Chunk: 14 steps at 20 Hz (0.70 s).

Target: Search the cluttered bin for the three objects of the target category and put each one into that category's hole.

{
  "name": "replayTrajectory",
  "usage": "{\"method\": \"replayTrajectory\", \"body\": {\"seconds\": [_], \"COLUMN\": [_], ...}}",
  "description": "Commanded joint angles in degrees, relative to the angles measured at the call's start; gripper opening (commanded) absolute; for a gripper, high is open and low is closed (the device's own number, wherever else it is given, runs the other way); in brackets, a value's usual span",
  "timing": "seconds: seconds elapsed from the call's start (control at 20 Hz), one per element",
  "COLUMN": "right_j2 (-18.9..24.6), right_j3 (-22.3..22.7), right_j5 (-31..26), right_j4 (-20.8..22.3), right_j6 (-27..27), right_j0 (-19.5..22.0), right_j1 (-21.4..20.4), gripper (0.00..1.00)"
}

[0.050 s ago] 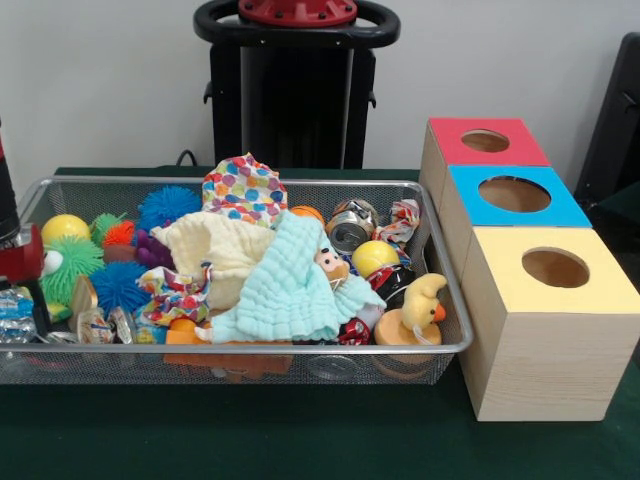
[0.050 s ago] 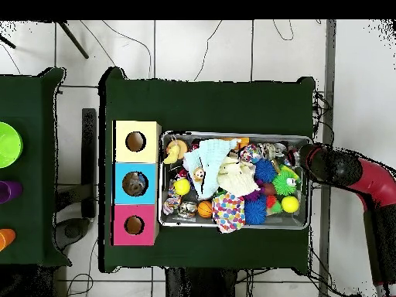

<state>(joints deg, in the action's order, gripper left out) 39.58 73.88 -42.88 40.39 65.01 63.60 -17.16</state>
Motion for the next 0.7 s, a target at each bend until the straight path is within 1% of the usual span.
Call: {"method": "replayTrajectory", "body": {"seconds": [0.05,0.4,0.7], "right_j2": [-1.8,-2.0,-2.2], "right_j3": [-1.0,0.9,2.7], "right_j5": [-6.5,-5.6,-6.3], "right_j4": [4.2,4.6,4.6], "right_j6": [-20.3,-21.0,-21.6], "right_j0": [-0.1,0.3,0.5], "right_j1": [5.6,5.4,4.8], "gripper": [1.0,1.0,1.0]}}
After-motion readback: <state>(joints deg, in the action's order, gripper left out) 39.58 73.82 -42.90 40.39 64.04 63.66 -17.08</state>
